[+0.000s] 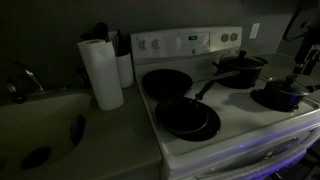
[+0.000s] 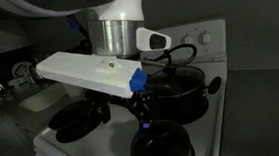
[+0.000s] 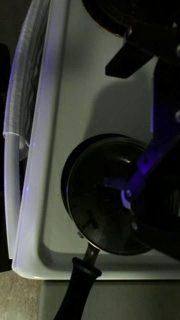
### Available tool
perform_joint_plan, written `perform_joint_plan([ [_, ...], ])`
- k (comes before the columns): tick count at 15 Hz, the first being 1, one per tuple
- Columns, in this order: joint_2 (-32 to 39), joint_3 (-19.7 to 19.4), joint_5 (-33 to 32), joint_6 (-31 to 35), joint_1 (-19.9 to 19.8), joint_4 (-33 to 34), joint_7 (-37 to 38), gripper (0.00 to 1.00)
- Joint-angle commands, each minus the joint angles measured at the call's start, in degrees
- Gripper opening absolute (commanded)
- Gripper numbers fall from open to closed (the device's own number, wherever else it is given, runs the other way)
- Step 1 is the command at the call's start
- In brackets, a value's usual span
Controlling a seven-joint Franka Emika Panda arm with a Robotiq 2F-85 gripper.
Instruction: Take the lid from the pot on the right back stove plate and put it on the stove
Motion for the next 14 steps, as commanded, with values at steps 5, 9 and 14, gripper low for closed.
perform_joint_plan([
  [5, 2.0, 4.8, -1.7, -2.0, -1.1, 3.4, 0.6, 1.00],
  [9, 5.8, 6.3, -3.5, -3.0, -0.7, 9.1, -0.3, 1.00],
  [14, 12.7, 5.6, -4.1, -1.6, -1.4, 16.3, -0.4, 1.00],
])
